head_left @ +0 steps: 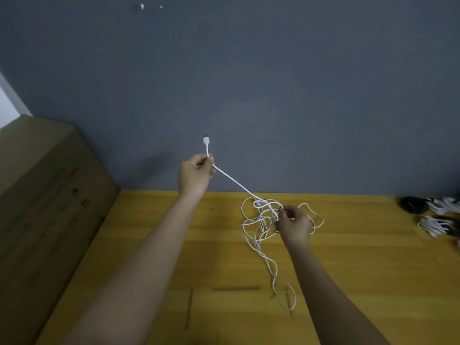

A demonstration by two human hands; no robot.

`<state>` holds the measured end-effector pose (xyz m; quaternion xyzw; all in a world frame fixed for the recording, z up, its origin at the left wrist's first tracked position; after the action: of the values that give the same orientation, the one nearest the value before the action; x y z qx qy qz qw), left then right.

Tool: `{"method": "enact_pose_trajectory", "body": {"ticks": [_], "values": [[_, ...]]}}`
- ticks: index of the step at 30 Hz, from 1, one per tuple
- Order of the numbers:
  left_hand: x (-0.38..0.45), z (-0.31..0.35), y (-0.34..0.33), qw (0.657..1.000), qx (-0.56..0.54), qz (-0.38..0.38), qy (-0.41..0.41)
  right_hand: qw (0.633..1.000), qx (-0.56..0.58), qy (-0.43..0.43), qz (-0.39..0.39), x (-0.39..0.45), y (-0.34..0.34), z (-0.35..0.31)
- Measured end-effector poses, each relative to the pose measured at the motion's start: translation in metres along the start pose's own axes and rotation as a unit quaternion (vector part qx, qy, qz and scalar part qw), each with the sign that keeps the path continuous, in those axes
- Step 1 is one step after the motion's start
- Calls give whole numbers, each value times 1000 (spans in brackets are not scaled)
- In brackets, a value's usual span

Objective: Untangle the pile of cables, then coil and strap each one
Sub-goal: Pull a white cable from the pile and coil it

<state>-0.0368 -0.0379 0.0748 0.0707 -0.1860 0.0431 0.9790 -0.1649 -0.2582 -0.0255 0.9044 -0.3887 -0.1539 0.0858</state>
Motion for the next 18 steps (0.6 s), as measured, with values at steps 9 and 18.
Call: {"method": "enact_pose_trajectory", "body": {"ticks": [9,18], "values": [[-10,-14,-12,989,-75,-116,47,977,-176,118,-16,-39,-9,-34],[-25,-10,-26,971,-173,-126,105,978,-104,129,-125,-64,-43,-47]]}}
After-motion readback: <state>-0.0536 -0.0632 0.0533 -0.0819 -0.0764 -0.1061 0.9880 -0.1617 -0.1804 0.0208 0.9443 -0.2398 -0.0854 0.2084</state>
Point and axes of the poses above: each hand's wrist, its own x-axis towards the middle knuckle, its own y-axis out of the back of the hand, z = x × y, the point moved 3 cm from there along x, towards the middle knuckle, and after that the axes turned 13 degrees about -y, right-handed, at the moved point
